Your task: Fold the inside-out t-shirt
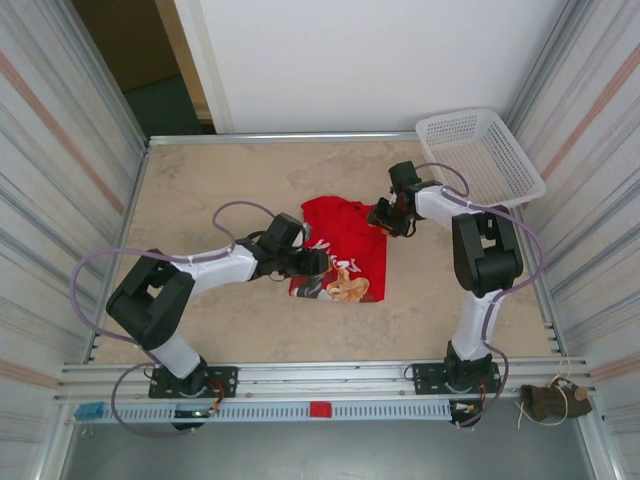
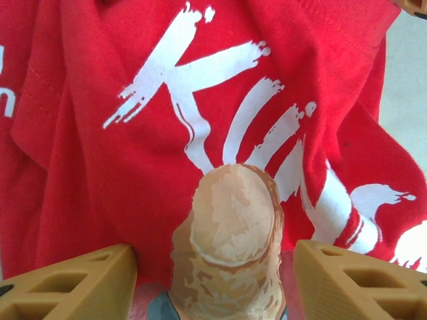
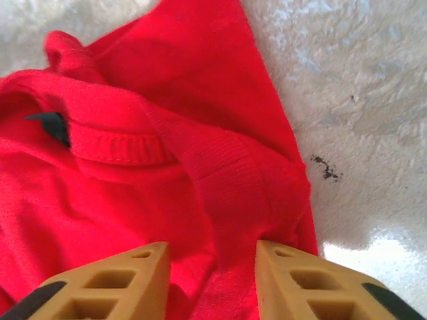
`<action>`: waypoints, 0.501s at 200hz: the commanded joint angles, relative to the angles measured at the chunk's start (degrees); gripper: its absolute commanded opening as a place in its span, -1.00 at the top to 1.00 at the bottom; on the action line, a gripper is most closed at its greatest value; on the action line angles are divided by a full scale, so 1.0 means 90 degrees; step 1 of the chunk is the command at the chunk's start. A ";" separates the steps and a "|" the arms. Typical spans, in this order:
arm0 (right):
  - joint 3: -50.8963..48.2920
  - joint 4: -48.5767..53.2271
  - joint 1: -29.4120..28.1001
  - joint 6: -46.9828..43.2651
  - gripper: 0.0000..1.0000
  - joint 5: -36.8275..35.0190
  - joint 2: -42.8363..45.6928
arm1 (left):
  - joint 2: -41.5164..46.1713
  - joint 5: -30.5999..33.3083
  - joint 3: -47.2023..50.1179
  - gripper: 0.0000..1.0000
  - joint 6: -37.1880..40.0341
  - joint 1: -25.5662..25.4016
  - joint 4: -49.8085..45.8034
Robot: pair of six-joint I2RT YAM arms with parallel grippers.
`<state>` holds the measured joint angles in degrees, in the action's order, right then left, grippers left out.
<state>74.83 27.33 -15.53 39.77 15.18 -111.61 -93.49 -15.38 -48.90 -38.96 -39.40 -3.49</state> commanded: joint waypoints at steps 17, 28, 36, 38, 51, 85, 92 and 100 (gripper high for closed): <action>0.0115 0.0199 0.0109 -0.0027 1.00 0.0014 0.0168 | -0.0167 0.0051 0.0243 -0.27 -0.0085 -0.0034 0.0178; 0.0274 0.0315 0.0169 -0.0072 1.00 0.0134 0.0291 | -0.0208 0.0040 0.0285 -0.26 -0.0059 -0.0029 0.0196; 0.0403 0.0364 0.0201 -0.0102 1.00 0.0172 0.0401 | -0.0261 0.0039 0.0307 -0.26 -0.0047 -0.0027 0.0193; 0.0430 0.0382 0.0209 -0.0102 1.00 0.0162 0.0427 | -0.0265 0.0041 0.0312 -0.26 -0.0039 -0.0039 0.0200; 0.0712 0.0485 0.0269 -0.0151 1.00 0.0172 0.0533 | -0.0334 0.0030 0.0345 -0.25 -0.0015 -0.0039 0.0203; 0.1568 0.0766 0.0450 -0.0210 1.00 0.0254 0.0328 | -0.0545 0.0016 0.0375 -0.23 0.0074 -0.0090 0.0151; 0.1711 0.0772 0.0488 -0.0210 1.00 0.0290 0.0253 | -0.0586 0.0007 0.0390 -0.22 0.0081 -0.0095 0.0143; 0.1863 0.0763 0.0524 -0.0200 1.00 0.0305 0.0150 | -0.0640 -0.0012 0.0385 -0.22 0.0097 -0.0105 0.0145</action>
<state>87.37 31.97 -11.94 39.42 16.80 -110.50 -96.07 -15.42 -46.96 -38.96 -39.59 -0.23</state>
